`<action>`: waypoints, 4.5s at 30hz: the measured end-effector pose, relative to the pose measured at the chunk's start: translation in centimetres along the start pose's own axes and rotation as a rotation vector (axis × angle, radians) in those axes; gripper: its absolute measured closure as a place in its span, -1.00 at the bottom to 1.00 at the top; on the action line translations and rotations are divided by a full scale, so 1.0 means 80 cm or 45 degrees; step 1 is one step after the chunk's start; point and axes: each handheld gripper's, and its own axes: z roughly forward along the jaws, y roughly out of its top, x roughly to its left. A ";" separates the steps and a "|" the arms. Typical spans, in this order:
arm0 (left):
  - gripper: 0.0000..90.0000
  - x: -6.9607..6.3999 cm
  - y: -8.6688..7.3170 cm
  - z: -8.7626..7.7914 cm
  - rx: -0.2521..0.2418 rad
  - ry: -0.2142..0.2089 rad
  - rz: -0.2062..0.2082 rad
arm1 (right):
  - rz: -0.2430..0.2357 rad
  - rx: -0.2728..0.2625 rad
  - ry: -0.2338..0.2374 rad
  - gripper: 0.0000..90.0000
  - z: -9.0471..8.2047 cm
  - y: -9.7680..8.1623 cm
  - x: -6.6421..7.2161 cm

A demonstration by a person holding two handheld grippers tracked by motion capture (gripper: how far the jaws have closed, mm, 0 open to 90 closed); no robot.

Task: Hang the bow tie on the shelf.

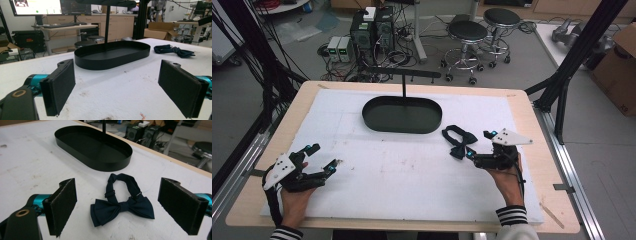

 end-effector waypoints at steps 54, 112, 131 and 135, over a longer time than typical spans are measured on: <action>-0.68 0.000 0.000 0.000 -0.002 0.007 -0.008 | 0.022 0.648 0.145 0.23 0.136 0.020 -0.017; -0.67 0.000 0.000 0.000 -0.003 0.005 -0.009 | 0.105 0.331 0.151 0.91 0.118 0.043 -0.010; -0.67 0.000 0.000 0.000 -0.001 0.005 -0.008 | 0.094 0.052 0.119 0.91 0.089 0.082 0.003; -0.67 0.000 0.000 0.000 -0.002 0.005 -0.008 | 0.072 0.012 0.121 0.91 0.087 0.100 0.010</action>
